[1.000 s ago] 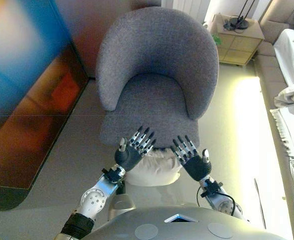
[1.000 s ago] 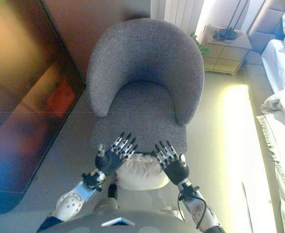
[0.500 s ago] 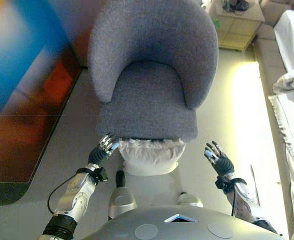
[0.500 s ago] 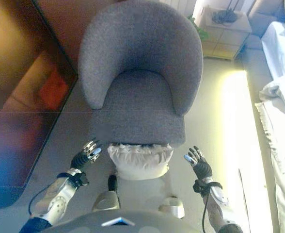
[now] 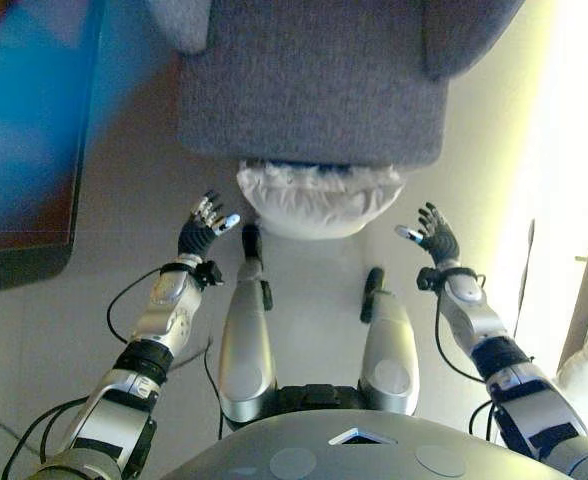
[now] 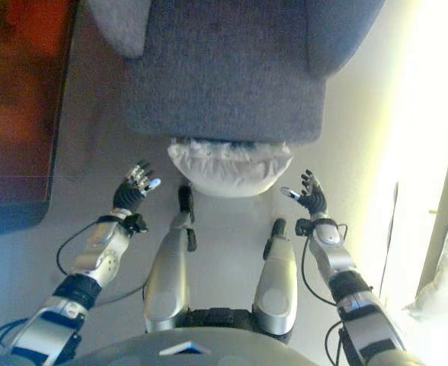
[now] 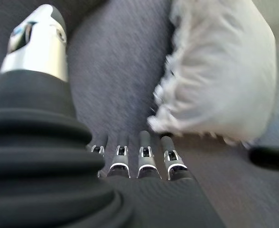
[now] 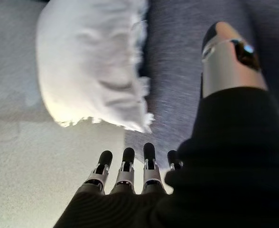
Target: Pick up the cushion and take it to the sofa
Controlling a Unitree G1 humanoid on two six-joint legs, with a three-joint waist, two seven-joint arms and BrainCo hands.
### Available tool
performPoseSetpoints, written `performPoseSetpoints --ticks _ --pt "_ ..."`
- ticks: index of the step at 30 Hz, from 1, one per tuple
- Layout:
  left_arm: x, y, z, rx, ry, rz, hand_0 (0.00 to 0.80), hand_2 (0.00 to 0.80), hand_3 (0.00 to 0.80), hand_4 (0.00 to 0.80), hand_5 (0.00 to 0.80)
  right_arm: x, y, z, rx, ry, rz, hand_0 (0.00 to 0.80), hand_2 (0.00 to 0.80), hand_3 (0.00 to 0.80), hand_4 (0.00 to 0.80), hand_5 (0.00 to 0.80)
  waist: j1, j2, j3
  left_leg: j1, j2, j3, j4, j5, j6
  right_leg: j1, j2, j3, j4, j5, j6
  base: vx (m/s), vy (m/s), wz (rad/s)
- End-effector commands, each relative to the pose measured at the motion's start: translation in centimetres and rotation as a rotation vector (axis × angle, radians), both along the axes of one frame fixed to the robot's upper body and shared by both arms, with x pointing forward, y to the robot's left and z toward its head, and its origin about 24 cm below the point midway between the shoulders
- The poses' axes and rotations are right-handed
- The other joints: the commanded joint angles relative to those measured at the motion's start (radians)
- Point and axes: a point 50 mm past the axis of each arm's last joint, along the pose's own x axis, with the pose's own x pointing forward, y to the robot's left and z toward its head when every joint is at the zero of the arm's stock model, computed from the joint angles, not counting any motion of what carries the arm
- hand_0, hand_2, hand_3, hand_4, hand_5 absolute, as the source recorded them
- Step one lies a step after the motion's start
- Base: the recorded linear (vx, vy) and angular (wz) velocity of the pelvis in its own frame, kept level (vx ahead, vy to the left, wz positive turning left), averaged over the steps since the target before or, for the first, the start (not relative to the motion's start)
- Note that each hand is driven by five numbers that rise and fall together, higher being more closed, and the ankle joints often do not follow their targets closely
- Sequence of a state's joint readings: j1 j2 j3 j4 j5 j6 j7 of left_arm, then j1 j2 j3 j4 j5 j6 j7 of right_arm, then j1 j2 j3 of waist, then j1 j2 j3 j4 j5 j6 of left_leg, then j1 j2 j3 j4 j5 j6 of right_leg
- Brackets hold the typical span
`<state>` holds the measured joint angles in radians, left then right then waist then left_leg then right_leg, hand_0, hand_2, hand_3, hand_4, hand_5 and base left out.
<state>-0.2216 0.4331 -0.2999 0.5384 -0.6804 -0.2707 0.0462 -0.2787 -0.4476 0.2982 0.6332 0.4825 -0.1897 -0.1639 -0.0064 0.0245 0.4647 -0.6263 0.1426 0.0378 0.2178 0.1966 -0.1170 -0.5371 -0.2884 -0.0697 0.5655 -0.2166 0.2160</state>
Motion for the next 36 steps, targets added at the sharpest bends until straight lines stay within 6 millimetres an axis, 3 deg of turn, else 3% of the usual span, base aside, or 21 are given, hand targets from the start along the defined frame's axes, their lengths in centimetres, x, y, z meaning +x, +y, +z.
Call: performPoseSetpoints --ticks 1,7,14,23,31,36 --pt "1.3 0.1 2.1 0.046 -0.127 0.025 0.0 0.0 0.0 0.0 0.0 1.6 -1.3 2.9 -0.06 -0.096 -0.028 0.0 0.0 0.0 0.0 0.0 0.007 -0.02 -0.002 -0.113 0.049 -0.097 0.216 -0.184 -0.04 -0.16 -0.032 0.049 -0.144 0.253 -0.011 -0.185 0.046 -0.04" --pt "3.3 0.1 4.7 0.026 -0.223 0.062 0.0 0.0 0.0 0.0 0.0 4.2 -1.7 6.9 -0.057 -0.203 -0.048 0.0 0.0 0.0 0.0 0.0 0.001 0.011 0.029 -0.305 0.054 -0.099 0.348 -0.209 -0.023 -0.37 -0.022 0.077 0.028 0.222 -0.039 -0.14 0.044 0.03" --pt "4.8 0.0 6.8 -0.017 -0.267 0.02 0.0 0.0 0.0 0.0 0.0 5.7 -2.3 9.9 -0.031 -0.271 -0.107 0.0 0.0 0.0 0.0 0.0 -0.002 0.023 0.041 -0.497 0.041 -0.1 0.515 -0.268 -0.008 -0.566 -0.014 0.098 0.241 0.165 -0.049 -0.011 0.044 0.07" --pt "6.6 0.6 10.4 -0.126 -0.362 0.004 0.0 0.0 0.0 0.0 0.0 7.2 -3.0 11.8 0.072 -0.257 -0.1 0.0 0.0 0.0 0.0 0.0 -0.007 0.029 0.043 -0.645 0.027 -0.112 0.71 -0.314 0.011 -0.717 -0.002 0.136 0.434 0.135 -0.059 0.018 0.039 0.04" --pt "8.1 1.6 12.2 -0.253 -0.377 0.025 0.0 0.0 0.0 0.0 0.0 8.7 -3.3 13.4 0.132 -0.24 -0.072 0.0 0.0 0.0 0.0 0.0 -0.009 0.032 0.039 -0.7 0.031 -0.114 0.817 -0.348 0.015 -0.776 -0.005 0.16 0.527 0.102 -0.07 0.028 0.026 0.01" --pt "9.3 0.9 13.8 -0.251 -0.395 -0.05 0.0 0.0 0.0 0.0 0.0 9.8 -3.1 15.2 0.136 -0.241 -0.027 0.0 0.0 0.0 0.0 0.0 -0.013 0.027 0.052 -0.724 0.038 -0.112 0.85 -0.36 0.015 -0.801 -0.007 0.163 0.55 0.092 -0.075 0.008 0.01 0.02"
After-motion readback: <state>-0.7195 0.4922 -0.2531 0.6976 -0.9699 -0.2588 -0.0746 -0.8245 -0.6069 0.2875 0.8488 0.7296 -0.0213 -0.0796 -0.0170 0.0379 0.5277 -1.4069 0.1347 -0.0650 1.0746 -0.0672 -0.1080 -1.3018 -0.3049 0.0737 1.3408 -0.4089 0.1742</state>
